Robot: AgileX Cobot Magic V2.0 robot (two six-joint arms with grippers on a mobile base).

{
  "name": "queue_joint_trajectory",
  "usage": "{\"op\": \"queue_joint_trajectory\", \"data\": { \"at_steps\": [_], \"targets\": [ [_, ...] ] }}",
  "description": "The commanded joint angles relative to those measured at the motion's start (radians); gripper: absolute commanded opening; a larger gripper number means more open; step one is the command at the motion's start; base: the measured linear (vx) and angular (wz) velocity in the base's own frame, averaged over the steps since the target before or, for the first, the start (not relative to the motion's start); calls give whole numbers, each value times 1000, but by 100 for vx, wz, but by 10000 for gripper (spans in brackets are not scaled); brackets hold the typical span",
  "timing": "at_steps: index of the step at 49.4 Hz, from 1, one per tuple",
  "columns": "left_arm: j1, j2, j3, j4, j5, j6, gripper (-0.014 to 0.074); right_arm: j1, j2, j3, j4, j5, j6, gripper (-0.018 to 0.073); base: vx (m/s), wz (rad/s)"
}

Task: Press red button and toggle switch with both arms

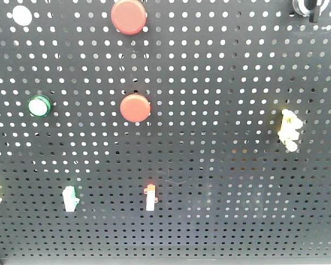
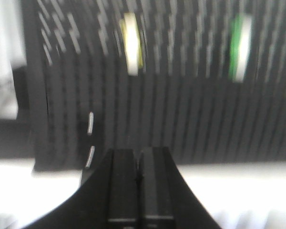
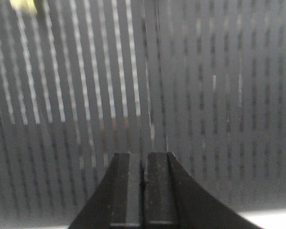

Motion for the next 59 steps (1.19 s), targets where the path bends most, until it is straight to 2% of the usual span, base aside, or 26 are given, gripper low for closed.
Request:
{"op": "queue_joint_trajectory", "data": {
  "at_steps": [1, 5, 10, 14, 22, 28, 32, 33, 34, 37, 42, 43, 45, 47, 51, 53, 59],
  "targets": [
    [-2, 20, -117, -23, -142, -73, 2, -5, 44, -167, -56, -46, -3, -3, 0, 0],
    [-2, 95, -231, 36, -96, -42, 2, -5, 136, -311, -91, 34, -6, -3, 0, -1],
    [-2, 290, -450, 121, 11, -5, 2, -5, 317, -539, -138, 115, -6, -3, 0, -1],
    [-2, 427, -615, 145, 77, 11, 2, -5, 449, -694, -135, 152, -6, -3, 0, 0],
    [-2, 682, -951, 146, 227, 51, 2, -5, 630, -905, -98, 202, 2, -3, 0, 0],
    [-2, 783, -1111, 142, 292, -3, 2, -5, 692, -973, -28, 221, 2, -3, 0, 0],
    [-2, 808, -1178, 103, 350, -15, 2, -5, 700, -979, 15, 215, 2, -3, 0, 0],
    [-45, 825, -1228, -56, 410, 123, 2, -5, 699, -978, 84, 243, 1, -3, 0, 0],
    [-55, 825, -1230, -89, 414, 158, 2, -5, 699, -978, 89, 247, 1, -3, 0, 0],
    [-105, 838, -1234, -239, 417, 336, 2, -5, 699, -978, 110, 257, -3, -3, 0, 0],
    [-211, 874, -1234, -572, 441, 728, 2, -5, 699, -978, 110, 259, -3, -3, 0, 0],
    [-226, 883, -1234, -621, 448, 784, 2, -5, 699, -978, 110, 259, -3, -3, 0, 0],
    [-268, 915, -1241, -731, 480, 944, 2, -5, 699, -978, 110, 259, -3, -3, 0, 0],
    [-299, 947, -1250, -828, 505, 1058, 2, -5, 699, -978, 110, 259, -3, -3, 0, 0],
    [-348, 1023, -1284, -991, 527, 1213, 2, -5, 699, -978, 110, 259, -3, -3, 0, 0],
    [-361, 1057, -1306, -1018, 516, 1238, 2, -5, 699, -978, 110, 262, -3, -3, 0, 0],
    [-370, 1161, -1399, -1033, 492, 1229, 2, -5, 699, -978, 107, 278, -3, -3, 0, 0]
  ]
}}
